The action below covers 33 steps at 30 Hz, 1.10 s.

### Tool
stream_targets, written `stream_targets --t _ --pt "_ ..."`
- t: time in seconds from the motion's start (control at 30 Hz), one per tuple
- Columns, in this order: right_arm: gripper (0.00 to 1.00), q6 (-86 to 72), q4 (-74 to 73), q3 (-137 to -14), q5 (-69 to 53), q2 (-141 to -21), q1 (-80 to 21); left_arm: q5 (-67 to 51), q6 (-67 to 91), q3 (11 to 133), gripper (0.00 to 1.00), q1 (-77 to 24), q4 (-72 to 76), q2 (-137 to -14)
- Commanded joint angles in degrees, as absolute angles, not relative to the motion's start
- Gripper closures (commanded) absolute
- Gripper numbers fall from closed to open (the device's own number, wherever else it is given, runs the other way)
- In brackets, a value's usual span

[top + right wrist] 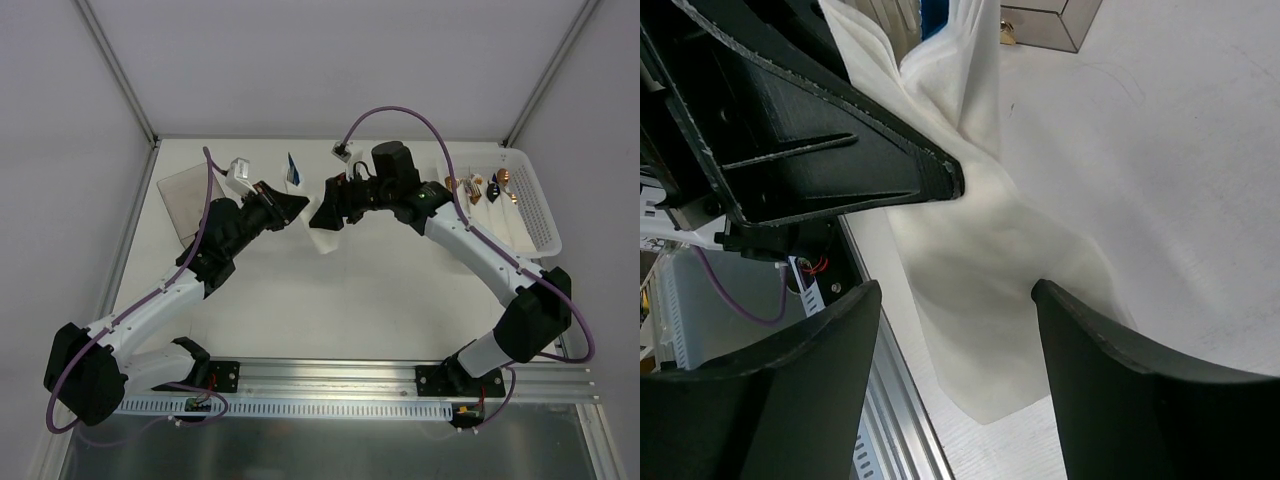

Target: Place the utensils on the paper napkin and roll it up

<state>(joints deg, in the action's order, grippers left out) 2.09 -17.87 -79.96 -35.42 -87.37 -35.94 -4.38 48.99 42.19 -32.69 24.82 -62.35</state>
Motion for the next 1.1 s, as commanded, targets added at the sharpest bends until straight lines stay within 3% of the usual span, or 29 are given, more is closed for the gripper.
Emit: stream_targets --t 0.0,0.53,0.67,0.9,1.07 --pt "0.33 1.58 -14.77 -78.84 -37.7 -86.4 -35.16 -8.08 52.03 42.98 1.0 -33.31 34.27 -60.55" --pt "0.28 -5.52 -5.99 -75.33 -52.19 -85.78 -30.41 -12.74 56.86 41.57 1.0 -33.31 41.74 -63.19" --pt "0.32 -8.87 -1.07 -73.13 -57.3 -85.87 -30.5 -12.74 57.39 41.75 1.0 -33.31 42.36 -63.63" --pt "0.53 -13.26 4.3 -70.05 -62.31 -84.73 -30.5 -12.13 56.95 41.66 1.0 -33.31 41.57 -63.72" --pt "0.62 -14.76 5.18 -69.87 -63.89 -84.29 -30.41 -11.43 56.69 41.66 1.0 -33.31 40.34 -63.72"
